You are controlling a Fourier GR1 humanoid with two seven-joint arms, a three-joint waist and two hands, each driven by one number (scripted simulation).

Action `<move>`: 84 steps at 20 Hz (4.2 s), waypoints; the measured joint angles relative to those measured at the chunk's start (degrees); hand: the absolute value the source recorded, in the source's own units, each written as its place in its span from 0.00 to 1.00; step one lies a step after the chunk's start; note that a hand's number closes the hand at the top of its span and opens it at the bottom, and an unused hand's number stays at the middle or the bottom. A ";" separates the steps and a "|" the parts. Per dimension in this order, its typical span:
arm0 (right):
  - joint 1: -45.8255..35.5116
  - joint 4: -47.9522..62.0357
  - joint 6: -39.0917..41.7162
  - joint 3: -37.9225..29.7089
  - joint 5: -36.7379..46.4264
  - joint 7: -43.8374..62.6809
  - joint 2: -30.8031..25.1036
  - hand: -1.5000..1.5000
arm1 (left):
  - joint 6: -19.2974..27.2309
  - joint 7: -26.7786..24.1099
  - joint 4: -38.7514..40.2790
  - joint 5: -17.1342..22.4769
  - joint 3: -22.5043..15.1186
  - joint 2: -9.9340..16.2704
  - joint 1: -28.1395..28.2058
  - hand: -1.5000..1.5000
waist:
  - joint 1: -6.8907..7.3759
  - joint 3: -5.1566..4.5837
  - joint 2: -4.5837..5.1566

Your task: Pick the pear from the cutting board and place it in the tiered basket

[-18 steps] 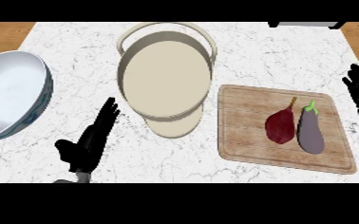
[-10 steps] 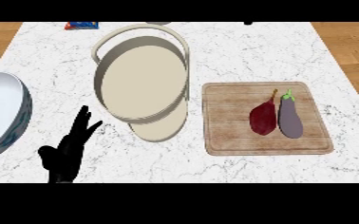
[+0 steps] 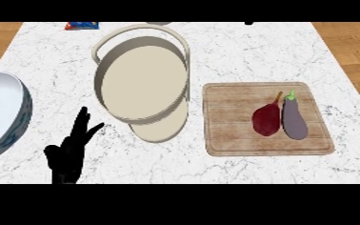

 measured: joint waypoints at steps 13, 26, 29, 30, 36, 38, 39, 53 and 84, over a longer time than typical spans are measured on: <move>31.56 -9.46 -8.98 28.96 21.69 16.10 -2.51 0.00 | 1.29 3.24 -1.78 -3.22 -3.16 -0.95 -3.31 0.50 | 4.98 -0.73 2.11; 39.79 -15.60 -15.58 36.24 50.59 43.62 -1.25 0.00 | 0.83 5.35 -2.23 -4.77 -4.78 -1.38 -5.63 0.50 | 8.35 -0.82 3.24; 39.27 -14.96 -13.79 35.33 57.00 49.78 0.52 0.00 | 0.95 5.50 -2.24 -5.12 -5.00 -1.57 -5.95 0.50 | 8.80 -0.81 3.43; 39.67 -15.12 -12.83 35.24 59.11 51.94 1.02 0.00 | 1.06 5.75 -2.54 -5.21 -5.16 -1.68 -5.88 0.50 | 8.88 -0.81 3.44; 35.81 -15.40 -4.77 34.00 70.80 66.95 2.42 0.00 | 0.92 5.75 -2.47 -5.63 -5.37 -1.69 -5.85 0.50 | 9.09 -0.78 3.35; 32.89 -16.21 -1.30 33.94 75.14 72.43 2.59 0.00 | 1.01 6.10 -2.60 -5.58 -5.25 -1.71 -5.62 0.50 | 8.89 -0.76 3.13; 30.67 -16.39 0.67 33.65 77.20 75.16 2.66 0.00 | 0.94 6.17 -2.44 -5.55 -5.14 -1.67 -5.61 0.50 | 8.78 -0.73 3.03; -0.95 -8.94 25.07 32.80 91.42 99.32 2.87 0.00 | 1.21 7.10 -1.89 -5.43 -3.34 -1.74 -4.25 0.50 | 6.12 -0.43 1.62; -16.76 10.59 29.22 25.76 81.56 96.11 2.39 1.00 | -0.91 8.13 -2.85 -7.18 -0.24 -2.79 -2.64 0.50 | 4.82 -0.76 0.94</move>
